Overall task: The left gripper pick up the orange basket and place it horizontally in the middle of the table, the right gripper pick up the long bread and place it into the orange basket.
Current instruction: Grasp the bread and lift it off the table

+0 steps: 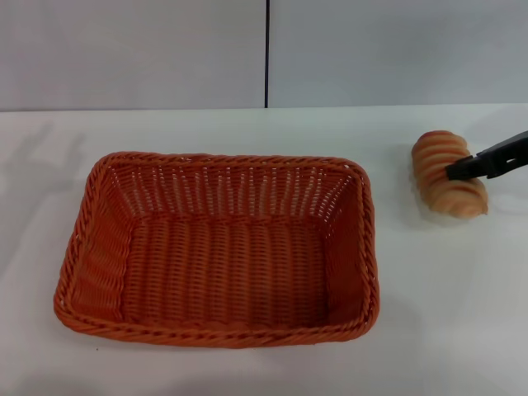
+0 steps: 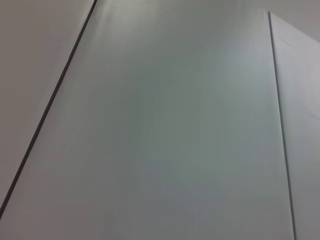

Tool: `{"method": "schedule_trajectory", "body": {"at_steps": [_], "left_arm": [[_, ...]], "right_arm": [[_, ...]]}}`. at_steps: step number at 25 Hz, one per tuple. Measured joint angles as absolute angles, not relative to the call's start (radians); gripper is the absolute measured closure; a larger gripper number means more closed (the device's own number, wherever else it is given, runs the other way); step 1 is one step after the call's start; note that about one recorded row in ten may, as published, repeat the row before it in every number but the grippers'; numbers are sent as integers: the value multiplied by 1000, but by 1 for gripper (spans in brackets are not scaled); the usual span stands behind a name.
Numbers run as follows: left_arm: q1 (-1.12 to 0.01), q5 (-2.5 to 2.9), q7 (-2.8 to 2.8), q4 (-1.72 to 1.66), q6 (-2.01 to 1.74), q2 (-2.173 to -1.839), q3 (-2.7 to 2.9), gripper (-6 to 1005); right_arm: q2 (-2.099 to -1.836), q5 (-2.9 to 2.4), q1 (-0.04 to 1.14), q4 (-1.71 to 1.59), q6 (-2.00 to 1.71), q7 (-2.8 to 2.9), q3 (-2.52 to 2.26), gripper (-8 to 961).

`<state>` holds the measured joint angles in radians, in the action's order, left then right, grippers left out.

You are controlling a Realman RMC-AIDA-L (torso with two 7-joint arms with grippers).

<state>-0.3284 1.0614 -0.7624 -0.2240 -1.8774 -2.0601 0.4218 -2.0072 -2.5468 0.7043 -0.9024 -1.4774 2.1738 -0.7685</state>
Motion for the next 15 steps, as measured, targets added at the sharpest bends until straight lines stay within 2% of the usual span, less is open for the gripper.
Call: {"method": "schedule_trajectory", "body": {"at_steps": [11,15], "left_arm": [[-327,1062,-764,-224,-1878,-2060,422,435],[-327,1062,-773,-224,-1879,-2060,422,436]], "right_arm": [[-2008,-2512,691,-904,-1479,2172,-768,805],[-1991,-2415,664,-907,-1491,2169,-767,824]]}}
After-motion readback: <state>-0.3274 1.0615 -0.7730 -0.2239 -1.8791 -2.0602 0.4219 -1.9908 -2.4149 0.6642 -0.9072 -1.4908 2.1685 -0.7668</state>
